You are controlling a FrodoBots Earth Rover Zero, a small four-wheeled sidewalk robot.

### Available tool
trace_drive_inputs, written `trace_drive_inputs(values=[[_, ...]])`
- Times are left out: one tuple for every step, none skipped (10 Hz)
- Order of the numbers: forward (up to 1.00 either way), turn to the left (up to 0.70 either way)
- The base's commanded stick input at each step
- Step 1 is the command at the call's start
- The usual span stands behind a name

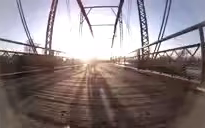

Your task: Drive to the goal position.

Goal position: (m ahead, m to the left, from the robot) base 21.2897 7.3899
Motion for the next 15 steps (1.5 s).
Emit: trace_drive_inputs(values=[[0.70, 0.00], [0.70, 0.00], [0.70, 0.00], [0.70, 0.00], [0.70, 0.00], [0.70, 0.00], [0.70, 0.00], [0.70, 0.00], [0.70, 0.00], [0.70, 0.00], [0.70, 0.00], [0.70, 0.00], [0.70, 0.00], [0.70, 0.00], [0.70, 0.00]])
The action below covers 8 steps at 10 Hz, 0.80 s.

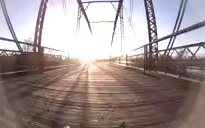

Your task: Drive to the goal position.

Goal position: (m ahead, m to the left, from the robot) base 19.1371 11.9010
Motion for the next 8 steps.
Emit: trace_drive_inputs(values=[[0.70, 0.00], [0.70, 0.00], [0.70, 0.00], [0.70, 0.00], [0.70, -0.03], [0.70, -0.10], [0.70, -0.14], [0.70, -0.14]])
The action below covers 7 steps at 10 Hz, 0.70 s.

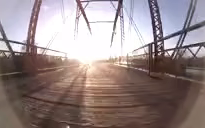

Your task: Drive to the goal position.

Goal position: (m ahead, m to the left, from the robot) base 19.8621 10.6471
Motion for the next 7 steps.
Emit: trace_drive_inputs(values=[[0.70, -0.14], [0.70, -0.14], [0.70, -0.14], [0.70, -0.14], [0.70, -0.14], [0.70, -0.14], [0.70, -0.14]])
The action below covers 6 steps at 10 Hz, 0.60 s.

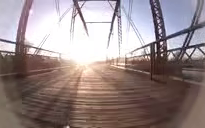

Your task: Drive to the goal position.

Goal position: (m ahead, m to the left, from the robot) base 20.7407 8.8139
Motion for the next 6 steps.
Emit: trace_drive_inputs(values=[[0.70, -0.14], [0.70, -0.13], [0.70, -0.07], [0.70, -0.01], [0.70, 0.00], [0.70, 0.00]])
